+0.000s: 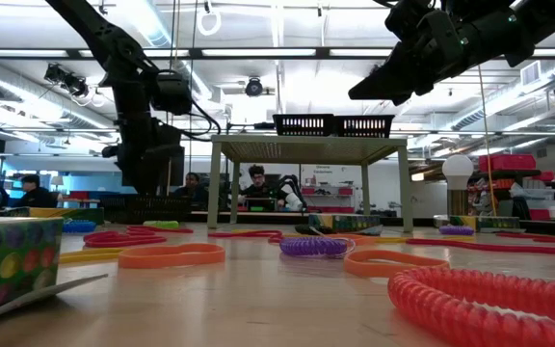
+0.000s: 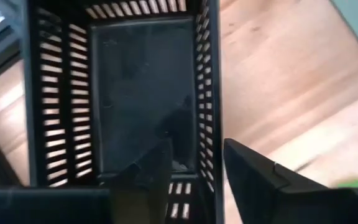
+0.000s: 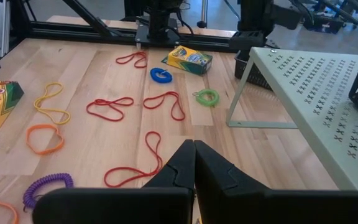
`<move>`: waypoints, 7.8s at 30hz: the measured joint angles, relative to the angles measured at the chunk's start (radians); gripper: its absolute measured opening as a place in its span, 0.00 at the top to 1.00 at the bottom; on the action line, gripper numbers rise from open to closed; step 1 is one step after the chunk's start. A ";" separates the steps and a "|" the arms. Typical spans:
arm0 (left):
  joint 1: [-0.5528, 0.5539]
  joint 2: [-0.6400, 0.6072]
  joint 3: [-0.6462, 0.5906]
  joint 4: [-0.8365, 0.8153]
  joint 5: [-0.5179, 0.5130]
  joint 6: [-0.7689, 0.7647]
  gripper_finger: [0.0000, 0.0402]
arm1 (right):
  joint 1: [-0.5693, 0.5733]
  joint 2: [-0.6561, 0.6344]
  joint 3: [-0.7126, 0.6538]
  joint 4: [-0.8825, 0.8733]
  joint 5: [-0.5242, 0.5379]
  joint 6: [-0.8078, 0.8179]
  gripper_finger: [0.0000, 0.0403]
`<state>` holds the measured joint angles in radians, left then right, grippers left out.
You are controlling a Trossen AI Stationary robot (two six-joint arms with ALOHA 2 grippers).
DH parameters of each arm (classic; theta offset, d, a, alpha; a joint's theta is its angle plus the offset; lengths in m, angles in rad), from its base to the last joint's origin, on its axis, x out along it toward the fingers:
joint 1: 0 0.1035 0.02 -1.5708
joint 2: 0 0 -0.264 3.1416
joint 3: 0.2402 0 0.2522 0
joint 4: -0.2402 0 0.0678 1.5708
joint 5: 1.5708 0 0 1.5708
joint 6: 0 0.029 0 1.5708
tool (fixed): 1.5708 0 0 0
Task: Pick & Place Office Desk Supplies
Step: Put the black bin on the shelf
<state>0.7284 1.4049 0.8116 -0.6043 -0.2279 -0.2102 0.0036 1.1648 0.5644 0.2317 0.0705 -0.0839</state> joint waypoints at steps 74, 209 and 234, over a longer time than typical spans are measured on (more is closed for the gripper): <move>-0.583 -0.062 0.691 -0.383 -0.262 -0.189 0.96 | 0.035 0.000 0.000 0.001 -0.049 -0.027 0.98; -0.816 0.223 0.952 -0.641 -0.385 -0.864 0.96 | 0.074 0.103 -0.083 0.282 0.003 0.136 0.97; -0.432 0.241 0.953 -0.417 -0.130 -0.720 0.95 | 0.090 0.104 -0.083 0.305 0.001 0.120 0.97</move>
<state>0.2966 1.6457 1.7649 -1.0209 -0.3581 -0.9298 0.0933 1.2686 0.4812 0.5365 0.0711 0.0360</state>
